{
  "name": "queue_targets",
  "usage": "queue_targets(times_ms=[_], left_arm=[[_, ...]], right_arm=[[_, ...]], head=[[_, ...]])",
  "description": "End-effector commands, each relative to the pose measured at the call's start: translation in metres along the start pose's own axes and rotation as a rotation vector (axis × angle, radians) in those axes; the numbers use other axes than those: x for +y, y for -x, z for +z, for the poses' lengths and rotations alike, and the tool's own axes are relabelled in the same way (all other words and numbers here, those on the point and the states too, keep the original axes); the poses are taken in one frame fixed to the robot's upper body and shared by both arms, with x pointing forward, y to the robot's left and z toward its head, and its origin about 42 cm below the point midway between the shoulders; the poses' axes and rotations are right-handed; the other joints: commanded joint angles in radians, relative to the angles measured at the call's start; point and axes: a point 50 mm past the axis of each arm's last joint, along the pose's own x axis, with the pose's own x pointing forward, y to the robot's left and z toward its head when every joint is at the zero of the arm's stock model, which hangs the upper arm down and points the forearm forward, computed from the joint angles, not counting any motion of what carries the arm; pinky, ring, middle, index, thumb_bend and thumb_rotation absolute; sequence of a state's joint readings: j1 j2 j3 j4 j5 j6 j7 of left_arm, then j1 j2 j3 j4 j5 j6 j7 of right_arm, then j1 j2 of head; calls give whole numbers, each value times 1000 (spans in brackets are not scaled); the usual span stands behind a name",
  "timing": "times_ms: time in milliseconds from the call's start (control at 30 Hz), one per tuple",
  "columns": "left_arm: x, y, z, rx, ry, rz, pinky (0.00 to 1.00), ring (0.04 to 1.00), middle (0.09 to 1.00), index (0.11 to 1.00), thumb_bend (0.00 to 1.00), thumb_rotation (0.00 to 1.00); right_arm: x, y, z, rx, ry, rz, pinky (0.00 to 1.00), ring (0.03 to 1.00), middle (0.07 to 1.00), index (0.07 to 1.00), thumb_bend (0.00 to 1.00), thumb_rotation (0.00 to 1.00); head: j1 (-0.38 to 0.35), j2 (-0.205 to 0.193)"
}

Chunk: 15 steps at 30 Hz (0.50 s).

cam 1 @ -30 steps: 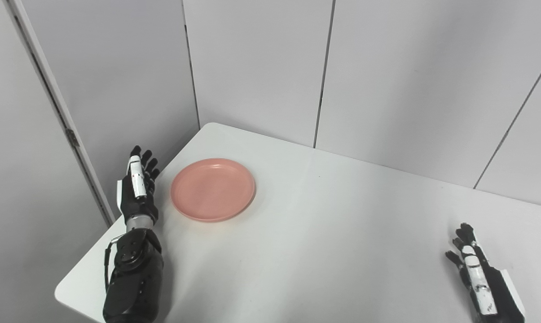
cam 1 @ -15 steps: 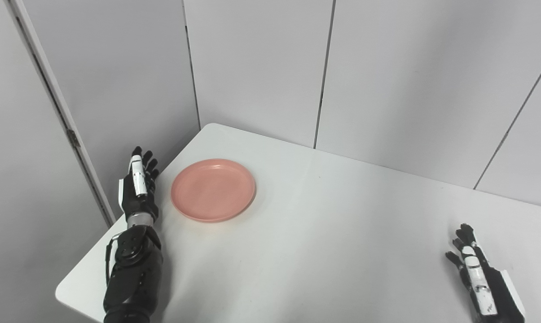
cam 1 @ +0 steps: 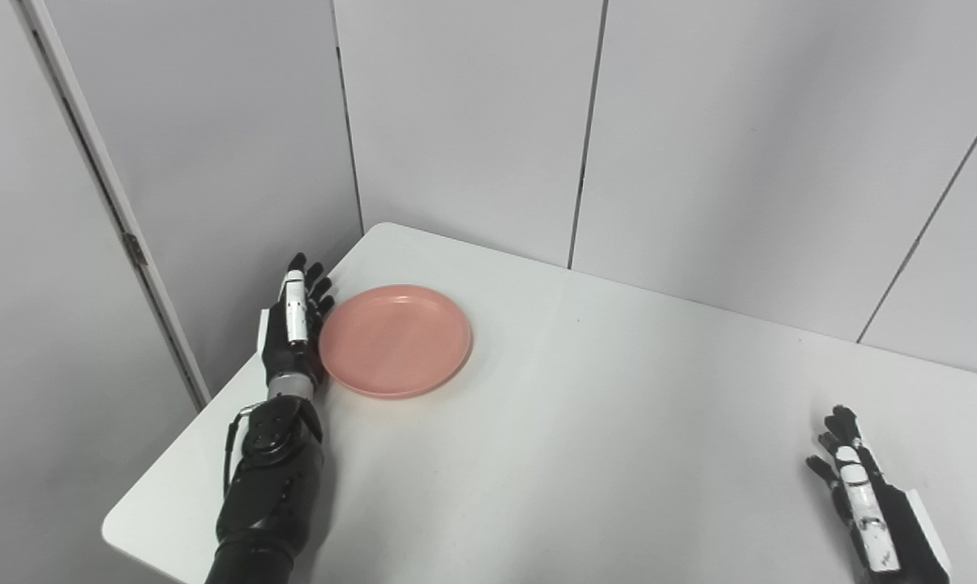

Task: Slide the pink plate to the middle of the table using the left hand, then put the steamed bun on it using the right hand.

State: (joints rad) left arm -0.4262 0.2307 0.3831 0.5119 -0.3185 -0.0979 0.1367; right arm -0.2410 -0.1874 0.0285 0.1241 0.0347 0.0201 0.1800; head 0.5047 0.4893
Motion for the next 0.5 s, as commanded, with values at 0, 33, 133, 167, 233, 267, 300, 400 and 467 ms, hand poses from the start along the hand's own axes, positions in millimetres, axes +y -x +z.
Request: queue_targets(times_ms=[0, 33, 133, 167, 233, 267, 300, 400, 467], left_arm=[[-10, 8, -22, 90, -7, -24, 911, 909, 919, 917, 424, 1000], [-13, 9, -23, 97, -18, -38, 903, 903, 914, 912, 425, 1000], [-23, 10, -28, 122, -45, -69, 885, 887, 904, 903, 429, 1000], [-27, 11, -30, 131, -47, -81, 890, 889, 907, 905, 428, 1000], [-35, 14, -34, 157, -45, -105, 894, 891, 909, 905, 430, 1000], [-39, 15, -37, 166, -46, -119, 894, 891, 909, 904, 431, 1000], [-42, 16, -40, 172, -47, -132, 891, 891, 908, 902, 430, 1000], [-50, 19, -45, 184, -44, -178, 893, 896, 909, 907, 428, 1000], [-56, 22, -49, 197, -48, -207, 901, 900, 909, 910, 429, 1000]], right_arm=[[-6, 9, -10, 78, 6, -17, 1000, 1000, 1000, 1000, 47, 1000], [-6, 9, -10, 78, 5, -17, 1000, 1000, 1000, 1000, 45, 1000], [-5, 9, -9, 77, 3, -19, 1000, 1000, 1000, 1000, 39, 1000], [-5, 9, -10, 77, 2, -18, 1000, 1000, 1000, 1000, 40, 1000], [-4, 9, -10, 73, -3, -17, 1000, 1000, 1000, 1000, 35, 1000], [-3, 9, -10, 74, -3, -16, 1000, 1000, 1000, 1000, 36, 1000], [-3, 9, -10, 77, -6, -15, 1000, 1000, 1000, 1000, 38, 1000], [-1, 9, -10, 75, 2, -18, 1000, 1000, 1000, 1000, 43, 1000], [-1, 9, -11, 67, 9, -16, 1000, 1000, 1000, 1000, 33, 1000]], head=[[-2, 2], [-3, 2], [-6, 5], [-6, 5], [-15, 7], [-16, 7], [-19, 8], [-30, 9], [-40, 11]])
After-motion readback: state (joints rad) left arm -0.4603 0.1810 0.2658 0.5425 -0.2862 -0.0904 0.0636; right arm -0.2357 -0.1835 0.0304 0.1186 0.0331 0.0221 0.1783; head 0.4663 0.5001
